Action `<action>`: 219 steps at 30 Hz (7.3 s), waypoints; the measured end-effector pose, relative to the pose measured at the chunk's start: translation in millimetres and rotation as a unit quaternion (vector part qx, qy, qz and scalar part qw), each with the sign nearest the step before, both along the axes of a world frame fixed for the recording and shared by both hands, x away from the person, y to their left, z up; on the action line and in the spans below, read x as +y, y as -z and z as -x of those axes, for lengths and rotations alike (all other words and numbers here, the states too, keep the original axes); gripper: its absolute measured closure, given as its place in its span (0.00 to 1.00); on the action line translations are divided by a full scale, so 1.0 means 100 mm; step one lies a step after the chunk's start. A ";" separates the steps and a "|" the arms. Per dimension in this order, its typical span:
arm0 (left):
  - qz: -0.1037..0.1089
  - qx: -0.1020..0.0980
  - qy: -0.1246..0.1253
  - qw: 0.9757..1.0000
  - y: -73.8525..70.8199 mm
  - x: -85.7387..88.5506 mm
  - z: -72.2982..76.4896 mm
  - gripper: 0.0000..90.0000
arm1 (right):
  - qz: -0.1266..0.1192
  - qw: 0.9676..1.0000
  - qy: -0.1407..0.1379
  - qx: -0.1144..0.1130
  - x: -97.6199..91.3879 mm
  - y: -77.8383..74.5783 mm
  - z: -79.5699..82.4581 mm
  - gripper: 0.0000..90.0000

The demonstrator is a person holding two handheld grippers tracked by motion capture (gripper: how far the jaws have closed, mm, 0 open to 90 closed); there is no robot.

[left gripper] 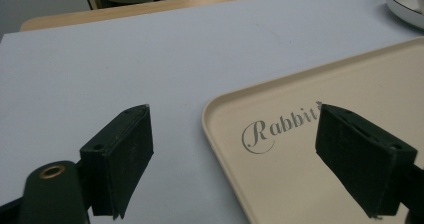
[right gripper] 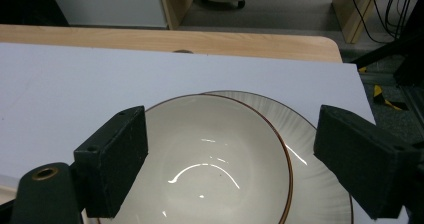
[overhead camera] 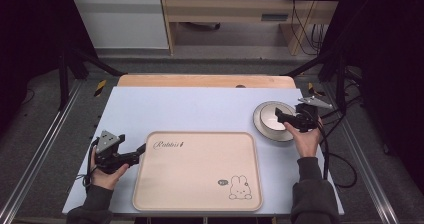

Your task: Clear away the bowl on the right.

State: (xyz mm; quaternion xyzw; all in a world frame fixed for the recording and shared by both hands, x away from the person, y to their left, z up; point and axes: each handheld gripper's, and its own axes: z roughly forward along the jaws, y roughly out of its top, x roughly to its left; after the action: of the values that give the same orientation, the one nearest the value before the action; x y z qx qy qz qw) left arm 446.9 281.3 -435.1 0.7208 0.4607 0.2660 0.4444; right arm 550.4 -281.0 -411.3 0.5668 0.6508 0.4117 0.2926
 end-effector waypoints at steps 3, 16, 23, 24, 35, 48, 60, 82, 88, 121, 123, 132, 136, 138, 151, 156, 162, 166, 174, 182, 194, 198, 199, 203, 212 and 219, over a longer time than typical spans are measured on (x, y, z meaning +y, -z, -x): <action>0.000 0.000 0.001 1.000 0.00 0.00 0.00 0.17 | 0.005 1.000 0.001 0.011 -0.01 0.04 -0.03 0.16; 0.001 0.002 0.006 1.000 0.01 -0.01 0.00 0.17 | 0.022 0.999 0.013 0.042 -0.07 0.13 -0.09 0.17; 0.004 0.002 0.004 1.000 0.01 0.00 -0.01 0.17 | 0.028 0.998 0.020 0.060 -0.08 0.18 -0.13 0.20; 0.005 0.002 0.004 1.000 0.01 0.00 -0.01 0.17 | 0.028 0.998 0.022 0.061 -0.09 0.19 -0.13 0.21; 0.005 0.004 0.005 1.000 0.01 0.00 -0.01 0.18 | 0.029 0.995 0.035 0.088 -0.15 0.25 -0.17 0.33; 0.003 0.006 0.006 1.000 0.02 0.00 -0.01 0.18 | 0.006 0.991 0.034 0.130 -0.17 0.31 -0.21 0.50; 0.003 0.007 0.005 1.000 0.03 0.00 -0.02 0.18 | 0.002 0.987 0.033 0.158 -0.18 0.37 -0.25 0.64; 0.000 0.010 0.004 1.000 0.04 0.00 -0.03 0.19 | -0.011 0.983 0.042 0.177 -0.16 0.36 -0.30 0.84; 0.000 0.011 0.004 1.000 0.04 0.00 -0.03 0.19 | -0.023 0.982 0.047 0.180 -0.18 0.36 -0.30 0.86; 0.001 0.010 0.003 1.000 0.03 0.01 -0.03 0.19 | -0.035 0.986 0.061 0.153 -0.13 0.27 -0.25 0.92; 0.002 0.010 0.003 1.000 0.03 0.01 -0.03 0.19 | -0.034 0.986 0.060 0.151 -0.13 0.26 -0.25 0.92; 0.002 0.010 0.003 1.000 0.03 0.01 -0.03 0.19 | -0.025 0.988 0.060 0.143 -0.10 0.23 -0.22 0.92; 0.002 0.009 0.002 1.000 0.03 0.01 -0.03 0.19 | -0.023 0.988 0.064 0.141 -0.10 0.22 -0.21 0.91; 0.002 0.009 0.002 1.000 0.03 0.01 -0.03 0.19 | -0.014 0.988 0.064 0.139 -0.11 0.21 -0.21 0.91; 0.002 0.010 0.002 1.000 0.02 0.01 -0.03 0.19 | -0.033 0.991 0.059 0.119 -0.12 0.12 -0.14 0.92; 0.000 0.010 0.003 1.000 0.02 0.00 -0.03 0.19 | -0.037 0.992 0.054 0.112 -0.12 0.08 -0.12 0.92; 0.000 0.009 0.003 1.000 0.02 0.00 -0.03 0.20 | -0.039 0.993 0.050 0.103 -0.12 0.01 -0.08 0.92; 0.000 0.007 0.005 1.000 0.01 0.00 -0.02 0.19 | -0.045 0.993 0.048 0.097 -0.10 -0.04 -0.05 0.92; 0.001 0.006 0.004 1.000 0.01 0.01 -0.01 0.20 | -0.043 0.995 0.033 0.083 -0.04 -0.14 0.00 0.92; 0.002 0.006 0.004 1.000 0.01 0.02 -0.01 0.20 | -0.048 0.996 0.010 0.068 0.06 -0.25 0.06 0.92; 0.003 0.006 0.004 1.000 0.01 0.02 -0.01 0.20 | -0.054 0.997 -0.034 0.052 0.23 -0.39 0.14 0.92; 0.003 0.005 0.004 1.000 0.00 0.02 -0.01 0.20 | -0.054 0.996 -0.048 0.052 0.28 -0.40 0.14 0.92; 0.004 0.005 0.003 1.000 0.00 0.02 -0.01 0.20 | -0.051 0.996 -0.049 0.053 0.30 -0.41 0.15 0.92; 0.004 0.004 0.003 1.000 0.00 0.02 -0.01 0.20 | -0.046 0.996 -0.057 0.051 0.35 -0.43 0.16 0.92; 0.002 0.005 0.005 1.000 0.00 0.01 -0.01 0.20 | -0.046 0.993 -0.095 0.047 0.56 -0.48 0.22 0.92; 0.001 0.005 0.004 1.000 0.00 0.01 -0.01 0.20 | -0.049 0.991 -0.116 0.046 0.69 -0.50 0.25 0.92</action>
State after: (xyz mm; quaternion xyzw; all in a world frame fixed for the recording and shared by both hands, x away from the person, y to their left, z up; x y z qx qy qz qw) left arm 447.6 282.7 -435.3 0.7237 0.4602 0.2595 0.4440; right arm 525.3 -212.4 -360.9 0.5194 0.7039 0.4480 0.1843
